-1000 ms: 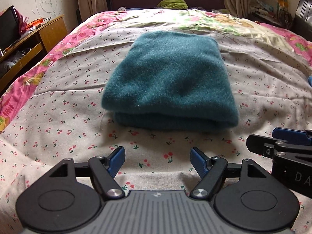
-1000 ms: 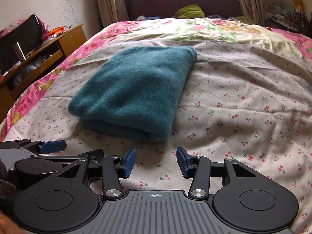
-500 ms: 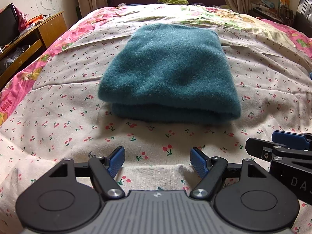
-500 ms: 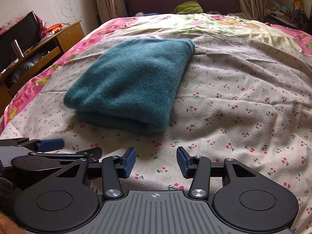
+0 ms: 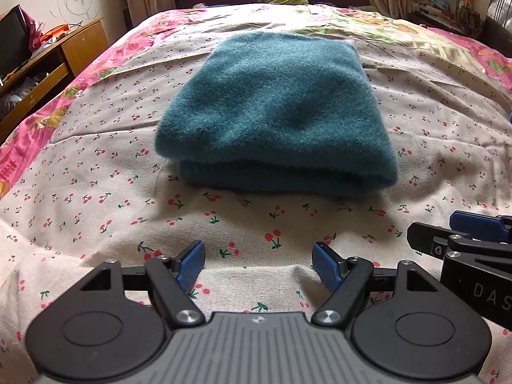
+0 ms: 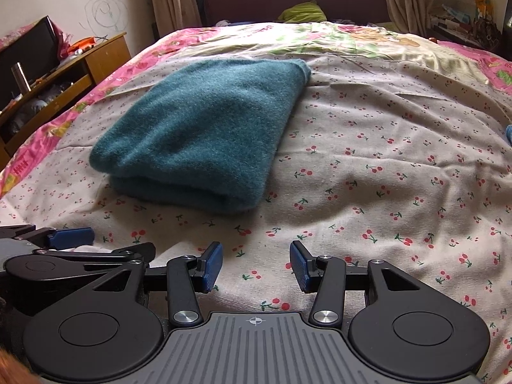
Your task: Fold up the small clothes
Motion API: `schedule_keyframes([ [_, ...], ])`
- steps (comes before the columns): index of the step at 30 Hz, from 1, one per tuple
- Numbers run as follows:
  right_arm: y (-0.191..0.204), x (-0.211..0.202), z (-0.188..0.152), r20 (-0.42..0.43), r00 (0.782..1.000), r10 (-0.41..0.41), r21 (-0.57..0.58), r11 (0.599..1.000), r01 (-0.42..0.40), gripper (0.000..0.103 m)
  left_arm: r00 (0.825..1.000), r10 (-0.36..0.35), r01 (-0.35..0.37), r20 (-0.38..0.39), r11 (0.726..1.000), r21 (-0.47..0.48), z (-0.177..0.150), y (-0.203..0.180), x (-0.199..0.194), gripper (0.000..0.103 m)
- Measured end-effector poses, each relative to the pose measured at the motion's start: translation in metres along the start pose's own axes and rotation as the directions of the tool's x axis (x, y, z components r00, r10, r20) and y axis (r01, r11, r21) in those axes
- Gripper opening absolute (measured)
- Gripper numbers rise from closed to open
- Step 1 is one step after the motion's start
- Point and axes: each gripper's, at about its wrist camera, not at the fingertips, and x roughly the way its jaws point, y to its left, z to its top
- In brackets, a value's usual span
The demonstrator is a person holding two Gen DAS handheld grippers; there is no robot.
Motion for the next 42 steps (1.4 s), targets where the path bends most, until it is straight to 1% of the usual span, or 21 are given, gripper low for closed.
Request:
schedule_keyframes([
  [7, -0.0017, -0.0018, -0.0006, 0.020, 1.000, -0.001, -0.003, 1.000, 0.001, 0.047, 1.000, -0.015, 0.015, -0.003, 1.000, -0.024, 0.0001, 0.0023, 0.0014, 0.084],
  [16, -0.0036, 0.0005, -0.0017, 0.012, 1.000, 0.010, -0.003, 1.000, -0.010, 0.048, 1.000, -0.024, 0.024, -0.005, 0.999, -0.031, -0.0004, 0.0020, 0.0027, 0.085],
  [29, -0.0025, 0.0032, -0.0053, 0.002, 1.000, 0.004, -0.016, 1.000, -0.004, 0.048, 0.999, -0.037, 0.037, -0.002, 0.999, -0.032, -0.0007, 0.0019, 0.0030, 0.085],
  [31, -0.0024, 0.0032, -0.0055, 0.003, 1.000, 0.003, -0.018, 1.000, -0.003, 0.049, 0.999, -0.037, 0.037, -0.002, 0.999, -0.032, -0.0007, 0.0020, 0.0031, 0.085],
  [33, -0.0022, 0.0034, -0.0056, 0.005, 1.000, 0.001, -0.021, 1.000, -0.001, 0.053, 0.999, -0.037, 0.037, -0.002, 0.999, -0.033, -0.0008, 0.0019, 0.0030, 0.085],
  [42, -0.0013, 0.0028, -0.0058, 0.009, 1.000, -0.003, -0.027, 1.000, 0.003, 0.056, 0.999, -0.038, 0.038, -0.002, 0.999, -0.033, -0.0008, 0.0017, 0.0032, 0.085],
])
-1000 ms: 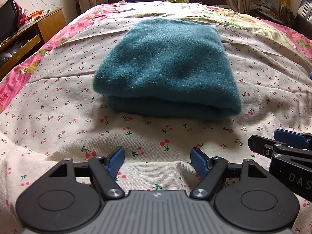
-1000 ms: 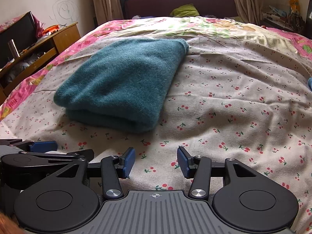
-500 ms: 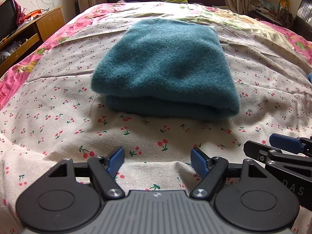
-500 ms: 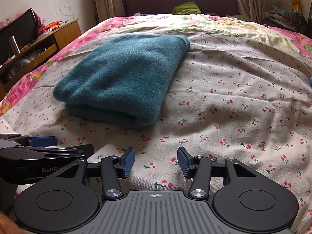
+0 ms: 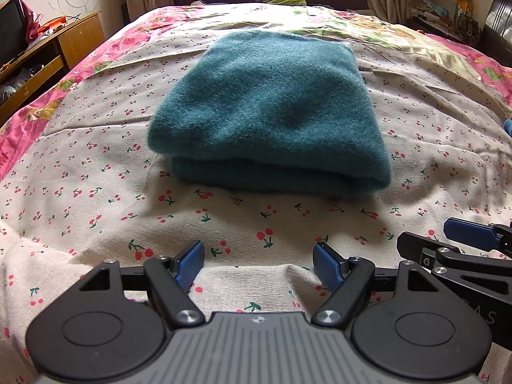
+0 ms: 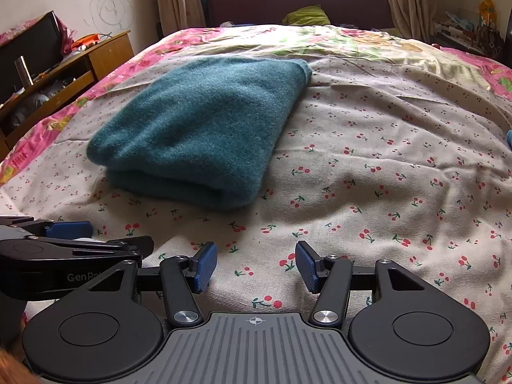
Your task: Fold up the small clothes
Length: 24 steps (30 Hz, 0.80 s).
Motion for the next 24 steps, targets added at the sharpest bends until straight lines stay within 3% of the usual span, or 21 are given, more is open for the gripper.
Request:
schedule_keyframes([
  [24, -0.0033, -0.0024, -0.0005, 0.034, 0.999, -0.020, 0.008, 1.000, 0.020, 0.077, 1.000, 0.001, -0.001, 0.002, 1.000, 0.004, 0.0001, -0.0009, -0.0005, 0.085],
])
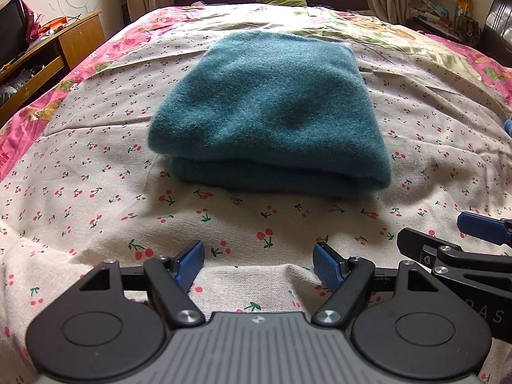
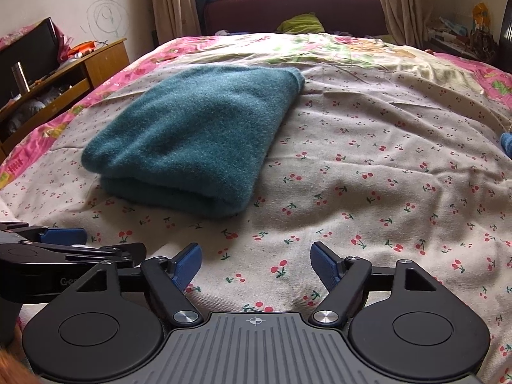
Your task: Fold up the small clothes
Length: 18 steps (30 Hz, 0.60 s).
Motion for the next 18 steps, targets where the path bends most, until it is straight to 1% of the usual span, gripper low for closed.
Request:
schedule_keyframes([
  [18, -0.0005, 0.0007, 0.0017, -0.014, 1.000, 0.010, 0.003, 1.000, -0.010, 0.077, 1.000, -0.002, 0.002, 0.003, 1.000, -0.011, -0.0002, 0.0017, -0.0010, 0.085],
])
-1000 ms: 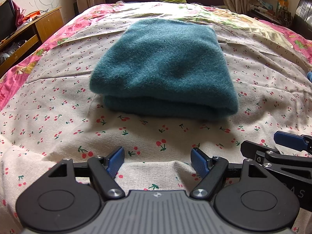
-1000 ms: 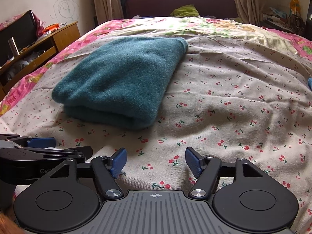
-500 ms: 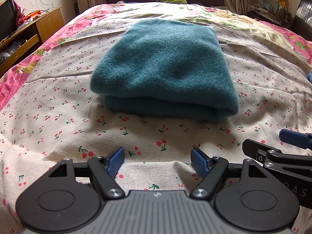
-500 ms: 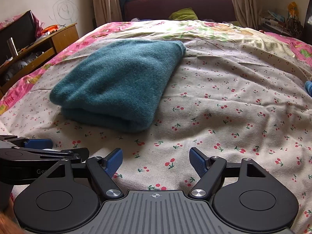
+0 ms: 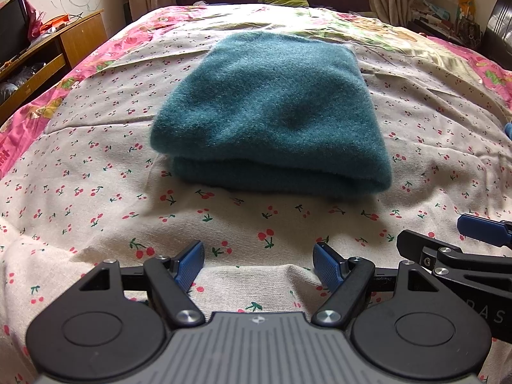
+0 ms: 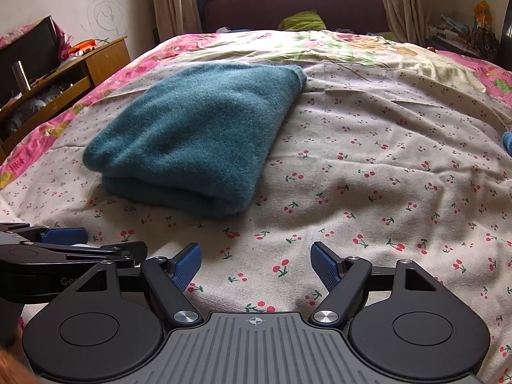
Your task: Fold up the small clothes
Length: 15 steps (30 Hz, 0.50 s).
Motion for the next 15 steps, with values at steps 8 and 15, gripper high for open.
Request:
schedule_keyframes([
  [8, -0.0018, 0.0008, -0.0002, -0.005, 1.000, 0.008, 0.001, 1.000, -0.008, 0.077, 1.000, 0.000, 0.000, 0.001, 1.000, 0.000, 0.0001, -0.0003, 0.0000, 0.085],
  [15, -0.0028, 0.0018, -0.0010, -0.011, 1.000, 0.009, 0.003, 1.000, -0.009, 0.077, 1.000, 0.001, -0.001, 0.000, 1.000, 0.002, 0.0001, -0.0003, 0.0006, 0.085],
])
